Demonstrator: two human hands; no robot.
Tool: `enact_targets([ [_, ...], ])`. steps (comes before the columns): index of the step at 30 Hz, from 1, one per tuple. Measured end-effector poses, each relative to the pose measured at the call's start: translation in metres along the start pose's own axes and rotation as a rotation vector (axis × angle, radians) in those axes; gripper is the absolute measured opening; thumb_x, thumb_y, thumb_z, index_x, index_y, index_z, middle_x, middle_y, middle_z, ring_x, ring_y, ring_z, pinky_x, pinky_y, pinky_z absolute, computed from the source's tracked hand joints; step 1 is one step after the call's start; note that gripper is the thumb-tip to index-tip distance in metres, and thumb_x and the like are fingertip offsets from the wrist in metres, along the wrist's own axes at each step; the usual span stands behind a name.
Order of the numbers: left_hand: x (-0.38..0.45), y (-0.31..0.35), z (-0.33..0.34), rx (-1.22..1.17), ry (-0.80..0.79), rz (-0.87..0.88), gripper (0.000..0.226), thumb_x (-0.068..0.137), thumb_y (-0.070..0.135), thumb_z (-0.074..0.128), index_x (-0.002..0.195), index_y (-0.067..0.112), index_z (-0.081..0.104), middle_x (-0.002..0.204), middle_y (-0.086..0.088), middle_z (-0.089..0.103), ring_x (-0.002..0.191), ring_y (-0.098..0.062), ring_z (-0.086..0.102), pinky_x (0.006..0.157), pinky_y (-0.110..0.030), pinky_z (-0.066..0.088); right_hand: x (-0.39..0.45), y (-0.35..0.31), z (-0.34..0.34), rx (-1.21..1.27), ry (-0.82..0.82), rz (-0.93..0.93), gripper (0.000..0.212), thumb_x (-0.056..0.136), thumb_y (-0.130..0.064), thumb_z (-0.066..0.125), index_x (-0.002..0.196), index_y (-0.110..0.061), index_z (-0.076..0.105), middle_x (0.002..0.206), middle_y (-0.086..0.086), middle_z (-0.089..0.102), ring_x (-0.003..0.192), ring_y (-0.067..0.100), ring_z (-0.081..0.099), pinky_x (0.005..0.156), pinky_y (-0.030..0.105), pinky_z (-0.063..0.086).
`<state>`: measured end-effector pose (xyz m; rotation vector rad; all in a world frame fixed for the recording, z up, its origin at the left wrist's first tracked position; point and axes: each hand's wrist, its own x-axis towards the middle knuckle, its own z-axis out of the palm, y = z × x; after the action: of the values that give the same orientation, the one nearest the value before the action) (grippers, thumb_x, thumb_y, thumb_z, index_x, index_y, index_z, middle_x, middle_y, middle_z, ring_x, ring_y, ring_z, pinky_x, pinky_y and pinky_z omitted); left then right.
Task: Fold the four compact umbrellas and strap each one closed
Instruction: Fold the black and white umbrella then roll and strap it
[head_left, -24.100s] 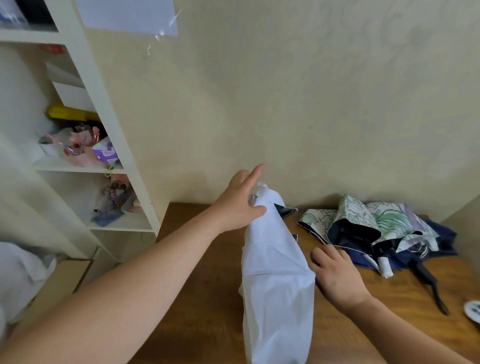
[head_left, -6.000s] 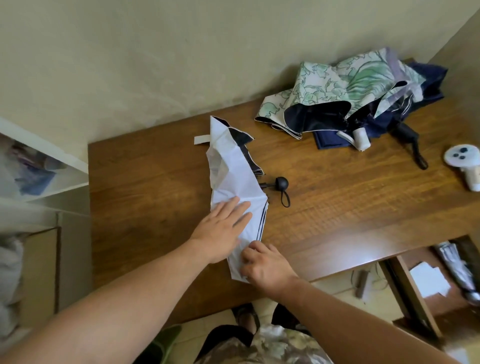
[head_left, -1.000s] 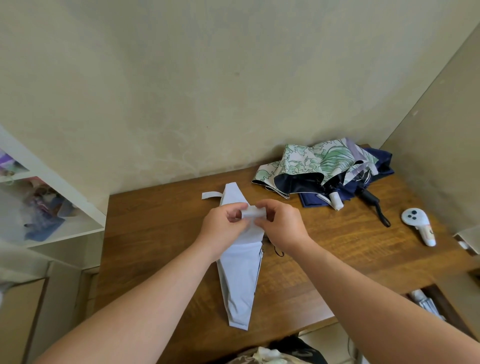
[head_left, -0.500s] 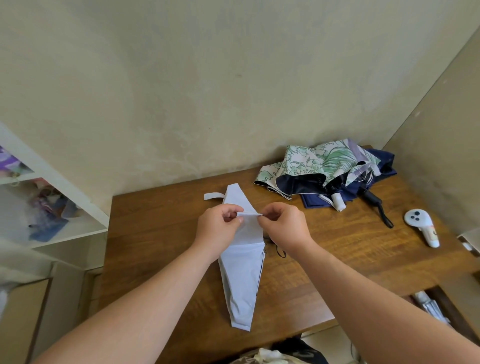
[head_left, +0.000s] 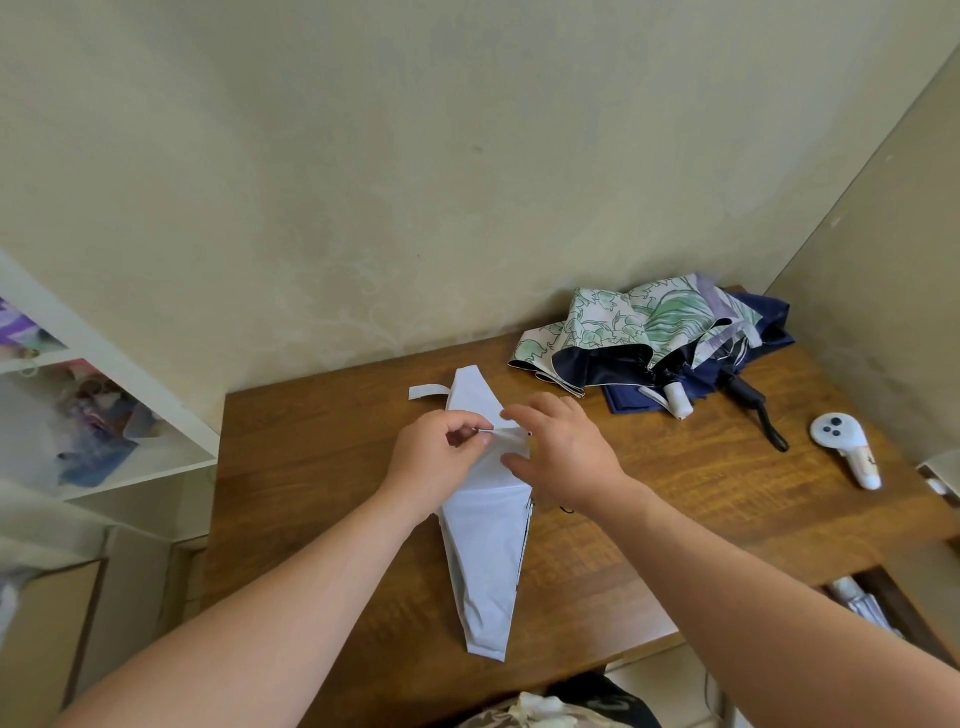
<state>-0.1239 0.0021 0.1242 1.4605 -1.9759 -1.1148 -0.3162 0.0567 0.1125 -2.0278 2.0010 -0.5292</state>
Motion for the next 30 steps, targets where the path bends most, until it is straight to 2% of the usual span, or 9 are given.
enact_targets([
  [4, -0.004, -0.001, -0.003, 0.096, -0.036, 0.072, 0.022, 0.092, 0.037, 0.08, 0.114, 0.037, 0.075, 0.114, 0.027, 0.057, 0.104, 0.002, 0.055, 0.08, -0.011, 0.04, 0.001, 0.003, 0.006, -0.014, 0.125, -0.116, 0.008, 0.092, -0.028, 0.074, 0.097, -0.023, 0.078, 0.094, -0.004, 0.065, 0.088, 0.024, 0.054, 0.071, 0.045, 0.054],
  [7, -0.01, -0.008, 0.003, 0.232, -0.164, 0.085, 0.05, 0.087, 0.037, 0.085, 0.132, 0.039, 0.063, 0.121, 0.028, 0.055, 0.108, 0.001, 0.053, 0.084, -0.011, 0.039, -0.008, 0.002, 0.006, 0.008, 0.106, -0.179, 0.01, 0.093, -0.028, 0.071, 0.093, -0.023, 0.079, 0.09, -0.004, 0.066, 0.086, 0.022, 0.055, 0.07, 0.042, 0.053],
  [10, -0.016, -0.019, 0.01, 0.387, -0.137, 0.154, 0.032, 0.095, 0.034, 0.078, 0.125, 0.036, 0.068, 0.12, 0.02, 0.067, 0.101, -0.001, 0.058, 0.087, -0.013, 0.046, -0.021, 0.001, 0.005, 0.016, 0.074, -0.241, 0.008, 0.091, -0.03, 0.076, 0.093, -0.023, 0.08, 0.087, -0.006, 0.068, 0.084, 0.02, 0.055, 0.069, 0.04, 0.053],
  [13, -0.024, -0.033, 0.014, 0.492, -0.16, 0.247, 0.021, 0.096, 0.036, 0.075, 0.116, 0.036, 0.072, 0.116, 0.018, 0.071, 0.102, -0.005, 0.062, 0.097, -0.024, 0.055, -0.04, 0.002, 0.012, 0.023, 0.049, -0.268, 0.01, 0.09, -0.035, 0.077, 0.093, -0.026, 0.079, 0.088, -0.008, 0.067, 0.085, 0.018, 0.056, 0.068, 0.039, 0.053],
  [17, -0.034, -0.054, 0.022, 0.552, -0.213, 0.295, 0.033, 0.091, 0.039, 0.08, 0.121, 0.038, 0.066, 0.129, 0.019, 0.065, 0.12, -0.007, 0.06, 0.109, -0.025, 0.046, -0.066, 0.005, 0.03, 0.033, 0.018, -0.307, 0.012, 0.086, -0.032, 0.083, 0.094, -0.024, 0.078, 0.093, -0.006, 0.067, 0.09, 0.019, 0.059, 0.073, 0.037, 0.055],
  [22, -0.037, -0.061, 0.027, 0.633, -0.215, 0.356, 0.024, 0.094, 0.034, 0.077, 0.118, 0.034, 0.072, 0.136, 0.014, 0.063, 0.13, -0.009, 0.054, 0.119, -0.03, 0.037, -0.086, 0.007, 0.047, 0.017, 0.021, -0.355, 0.01, 0.086, -0.034, 0.077, 0.086, -0.024, 0.075, 0.093, -0.005, 0.062, 0.086, 0.022, 0.056, 0.068, 0.039, 0.053],
  [24, -0.037, -0.066, 0.031, 0.717, -0.255, 0.381, 0.04, 0.094, 0.031, 0.077, 0.132, 0.034, 0.065, 0.153, 0.008, 0.053, 0.146, -0.016, 0.043, 0.124, -0.036, 0.028, -0.091, 0.006, 0.053, -0.002, 0.006, -0.366, 0.012, 0.088, -0.036, 0.073, 0.084, -0.024, 0.074, 0.093, -0.006, 0.061, 0.086, 0.022, 0.055, 0.067, 0.038, 0.052],
  [27, -0.034, -0.076, 0.038, 0.876, -0.385, 0.411, 0.072, 0.101, 0.028, 0.068, 0.161, 0.041, 0.03, 0.173, 0.004, 0.02, 0.162, -0.025, 0.011, 0.127, -0.04, 0.003, -0.096, 0.004, 0.065, -0.006, -0.044, -0.368, 0.013, 0.09, -0.037, 0.072, 0.084, -0.025, 0.073, 0.095, -0.006, 0.059, 0.089, 0.022, 0.053, 0.067, 0.039, 0.05],
  [30, -0.035, -0.082, 0.044, 0.997, -0.534, 0.388, 0.073, 0.11, 0.029, 0.05, 0.163, 0.051, 0.005, 0.176, 0.007, -0.009, 0.161, -0.026, -0.016, 0.12, -0.039, -0.011, -0.102, 0.006, 0.078, -0.011, -0.094, -0.368, 0.011, 0.087, -0.035, 0.071, 0.08, -0.026, 0.071, 0.096, -0.007, 0.055, 0.092, 0.023, 0.051, 0.064, 0.04, 0.048],
])
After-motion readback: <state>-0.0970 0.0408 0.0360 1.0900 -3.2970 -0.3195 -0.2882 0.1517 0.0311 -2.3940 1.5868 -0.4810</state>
